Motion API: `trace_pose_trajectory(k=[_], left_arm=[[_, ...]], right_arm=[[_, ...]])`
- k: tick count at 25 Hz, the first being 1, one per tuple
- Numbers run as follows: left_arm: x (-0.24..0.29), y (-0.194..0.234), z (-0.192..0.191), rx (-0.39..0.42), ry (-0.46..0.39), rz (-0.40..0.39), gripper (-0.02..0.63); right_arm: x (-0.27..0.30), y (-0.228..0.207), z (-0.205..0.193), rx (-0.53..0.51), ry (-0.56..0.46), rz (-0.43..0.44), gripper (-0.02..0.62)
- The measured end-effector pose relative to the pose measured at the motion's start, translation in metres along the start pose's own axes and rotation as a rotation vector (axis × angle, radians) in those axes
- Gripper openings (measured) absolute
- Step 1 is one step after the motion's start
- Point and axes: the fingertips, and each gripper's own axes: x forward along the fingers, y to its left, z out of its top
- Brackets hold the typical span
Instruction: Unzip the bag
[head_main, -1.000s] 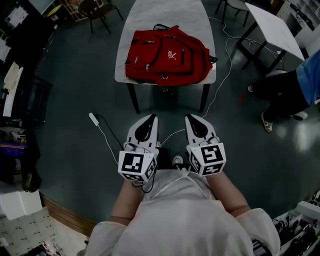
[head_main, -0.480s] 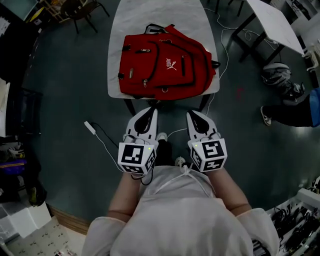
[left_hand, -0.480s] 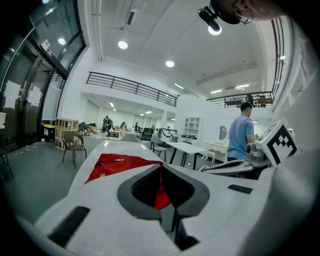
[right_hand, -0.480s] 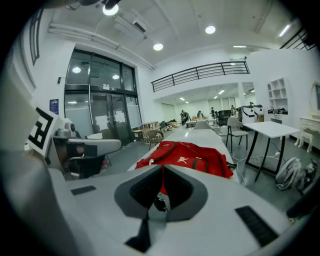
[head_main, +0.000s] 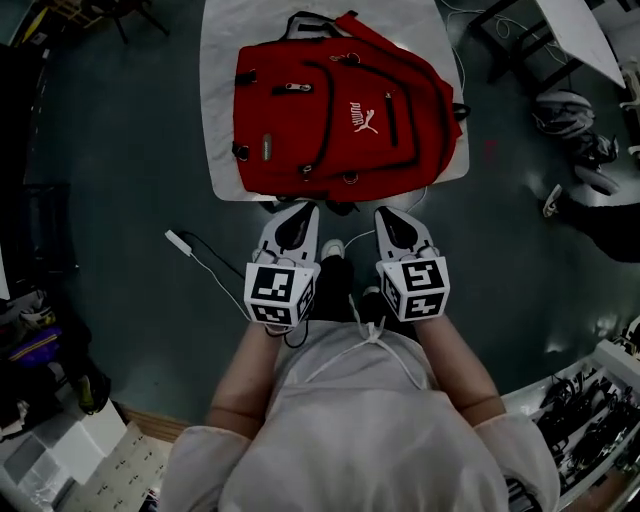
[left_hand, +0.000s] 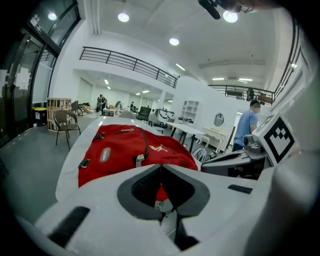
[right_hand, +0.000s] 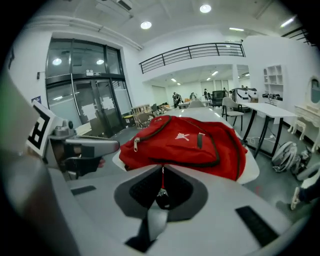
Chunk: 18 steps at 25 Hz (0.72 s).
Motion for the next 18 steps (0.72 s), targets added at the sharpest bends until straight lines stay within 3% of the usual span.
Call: trace_pose_trajectory(k=[10, 13, 18], left_arm=[[0.065, 0.038, -0.068, -0.081, 0.084, -0.044, 0.023], [0.074, 0.045, -0.081, -0.08, 0.122, -0.041, 0.021], [0.086, 0.053, -0.094, -0.094, 0.169, -0.033, 0.023]], right_arm=[[0.078, 0.031, -0.081, 0.042, 0.173, 0.09, 0.034], [0.098, 0.036, -0.099, 0.071, 0.213, 0.114, 0.153], [0.129, 0.03, -0.112, 0.04, 0.244, 0.066, 0.186]])
